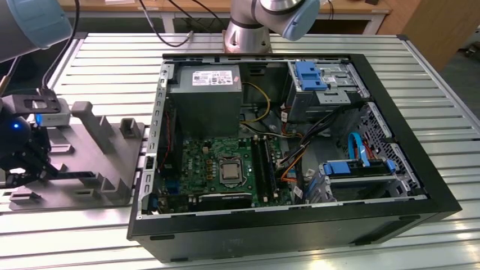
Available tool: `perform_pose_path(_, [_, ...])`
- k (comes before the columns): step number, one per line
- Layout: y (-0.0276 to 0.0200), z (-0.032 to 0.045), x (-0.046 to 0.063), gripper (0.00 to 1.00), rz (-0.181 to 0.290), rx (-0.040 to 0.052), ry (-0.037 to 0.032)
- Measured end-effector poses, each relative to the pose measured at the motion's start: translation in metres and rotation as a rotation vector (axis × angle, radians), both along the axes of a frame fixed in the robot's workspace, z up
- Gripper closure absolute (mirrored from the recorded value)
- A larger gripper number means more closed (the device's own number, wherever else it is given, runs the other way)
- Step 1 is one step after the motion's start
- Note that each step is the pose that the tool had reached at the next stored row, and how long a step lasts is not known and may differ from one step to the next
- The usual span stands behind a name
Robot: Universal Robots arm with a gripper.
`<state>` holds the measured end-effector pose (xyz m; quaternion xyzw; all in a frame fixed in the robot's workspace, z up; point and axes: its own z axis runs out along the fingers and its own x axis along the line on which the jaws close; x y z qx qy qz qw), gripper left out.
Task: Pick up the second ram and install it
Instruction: 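Pick up the second ram and move it above second insertion slot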
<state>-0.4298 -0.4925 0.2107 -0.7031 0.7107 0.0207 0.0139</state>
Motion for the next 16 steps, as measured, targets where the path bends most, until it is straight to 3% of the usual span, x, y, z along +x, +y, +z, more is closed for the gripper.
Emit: perform_pose_path(16, [0.0000,0.0291,0.000,0.88,-0.001,0.0000,0.0001])
